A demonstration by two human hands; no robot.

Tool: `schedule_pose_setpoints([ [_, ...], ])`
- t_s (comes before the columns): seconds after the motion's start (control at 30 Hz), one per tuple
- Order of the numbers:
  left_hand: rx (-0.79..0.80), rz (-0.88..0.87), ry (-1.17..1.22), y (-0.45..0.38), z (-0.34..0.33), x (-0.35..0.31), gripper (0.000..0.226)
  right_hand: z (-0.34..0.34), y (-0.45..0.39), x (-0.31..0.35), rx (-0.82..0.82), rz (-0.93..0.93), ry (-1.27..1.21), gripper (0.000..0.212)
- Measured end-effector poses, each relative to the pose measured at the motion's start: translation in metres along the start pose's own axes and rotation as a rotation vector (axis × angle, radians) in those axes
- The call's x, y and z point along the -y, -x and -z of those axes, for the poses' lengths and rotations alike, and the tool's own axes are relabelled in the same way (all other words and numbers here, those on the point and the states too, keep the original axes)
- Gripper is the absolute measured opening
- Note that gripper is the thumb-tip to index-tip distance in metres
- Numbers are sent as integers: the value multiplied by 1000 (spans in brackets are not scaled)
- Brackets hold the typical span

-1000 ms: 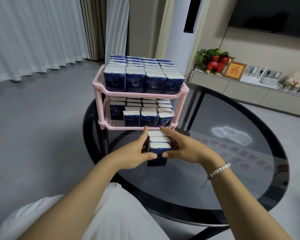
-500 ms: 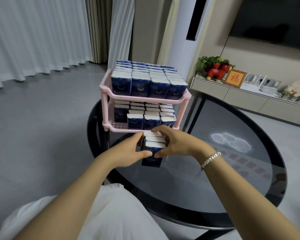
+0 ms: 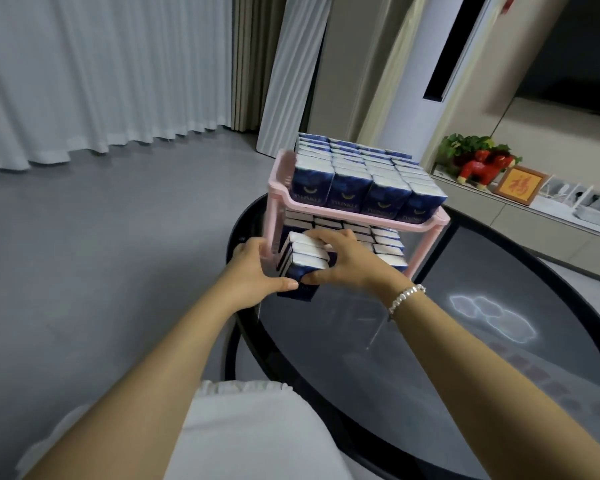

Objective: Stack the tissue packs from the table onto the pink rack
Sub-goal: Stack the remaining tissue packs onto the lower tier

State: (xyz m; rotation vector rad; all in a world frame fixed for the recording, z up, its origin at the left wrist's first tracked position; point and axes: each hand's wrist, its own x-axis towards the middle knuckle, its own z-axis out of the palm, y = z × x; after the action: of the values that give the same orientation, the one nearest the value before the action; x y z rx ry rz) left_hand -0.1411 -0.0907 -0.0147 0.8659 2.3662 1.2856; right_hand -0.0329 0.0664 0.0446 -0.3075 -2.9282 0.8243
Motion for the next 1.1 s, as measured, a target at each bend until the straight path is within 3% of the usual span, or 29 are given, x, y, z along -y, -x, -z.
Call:
schedule_pose_setpoints([
  [0.13, 1, -53, -83, -16, 5, 3, 107, -10, -23, -4, -47, 14, -5, 73],
  [0.37, -65, -41, -44, -32, 3, 4, 59, -18, -55, -11, -116, 52, -33, 78],
  [0.7, -213, -54, -73, -36, -10, 4, 41, -11, -74, -18, -45, -20, 64, 73],
  [0.9, -241, -12, -29, -41, -15, 6, 41, -16, -79, -19, -43, -13, 202, 79],
  [1.1, -260, 28, -29, -42, -18, 4, 37, -17, -81, -17, 61, -61, 531, 88],
])
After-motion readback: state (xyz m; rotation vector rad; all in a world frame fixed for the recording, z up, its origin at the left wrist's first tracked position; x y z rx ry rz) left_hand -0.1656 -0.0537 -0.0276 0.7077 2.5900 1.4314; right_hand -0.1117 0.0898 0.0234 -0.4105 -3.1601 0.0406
